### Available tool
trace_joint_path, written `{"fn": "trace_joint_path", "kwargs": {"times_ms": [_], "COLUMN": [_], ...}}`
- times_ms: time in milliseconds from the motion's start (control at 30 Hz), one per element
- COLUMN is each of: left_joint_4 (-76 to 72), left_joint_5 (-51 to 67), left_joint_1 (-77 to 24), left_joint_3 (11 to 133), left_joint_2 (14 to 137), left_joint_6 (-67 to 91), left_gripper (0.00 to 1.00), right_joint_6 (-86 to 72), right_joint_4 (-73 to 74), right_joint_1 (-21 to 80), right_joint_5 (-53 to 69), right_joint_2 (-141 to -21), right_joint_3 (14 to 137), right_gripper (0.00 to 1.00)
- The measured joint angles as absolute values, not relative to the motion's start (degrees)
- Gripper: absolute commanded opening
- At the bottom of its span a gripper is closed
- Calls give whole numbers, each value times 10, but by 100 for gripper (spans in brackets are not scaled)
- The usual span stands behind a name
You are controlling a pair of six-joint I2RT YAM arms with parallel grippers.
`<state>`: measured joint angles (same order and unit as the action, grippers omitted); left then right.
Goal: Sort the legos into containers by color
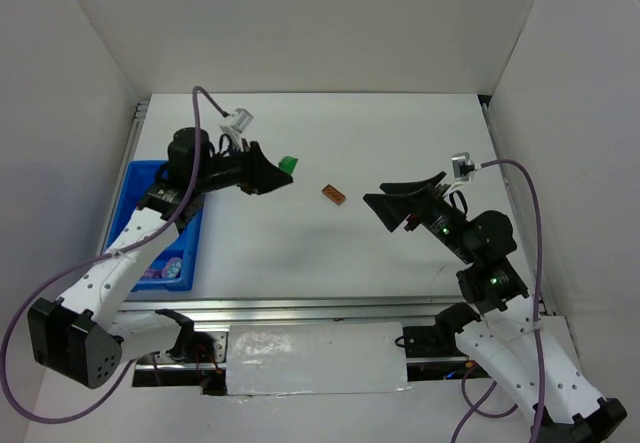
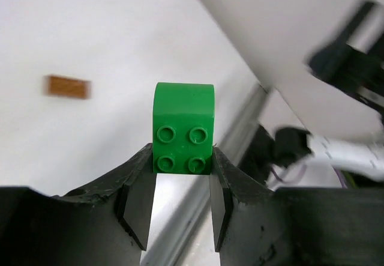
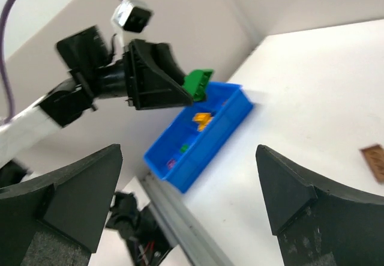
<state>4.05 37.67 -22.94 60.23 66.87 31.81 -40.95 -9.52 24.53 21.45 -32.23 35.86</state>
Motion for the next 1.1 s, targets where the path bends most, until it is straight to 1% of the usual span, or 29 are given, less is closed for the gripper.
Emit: {"fn": "trace_joint_path", "kwargs": {"times_ms": [133,200,333,467,600,667,900,1100], "left_joint_4": [116,164,242,274,294,303,308,302], "left_joint_5": [278,205,96,90,102,100,79,75], "left_joint_1": [-161,-139,-82,20,100,117,131,159], "left_joint_3": [602,606,641,682,686,681,652,641], "left_joint_2": [653,630,596,598,615,623,636,679], "left_joint_6": [317,317,315,309,298,292,285,285], "left_gripper": [0,0,0,0,0,0,0,0], "right_joint_6": [-395,-386,-368,-351,-342,-337,-331,-331], "right_joint_4": [-46,-31,-8,6,16,18,17,18], "right_joint_1": [245,245,243,243,242,242,241,241], "right_joint_5": [160,143,121,105,94,91,83,83], "right_joint_2": [-317,-325,-338,-352,-357,-354,-335,-334], "right_joint_3": [359,352,328,300,284,284,284,279], "right_gripper": [100,100,100,100,100,100,100,100]}}
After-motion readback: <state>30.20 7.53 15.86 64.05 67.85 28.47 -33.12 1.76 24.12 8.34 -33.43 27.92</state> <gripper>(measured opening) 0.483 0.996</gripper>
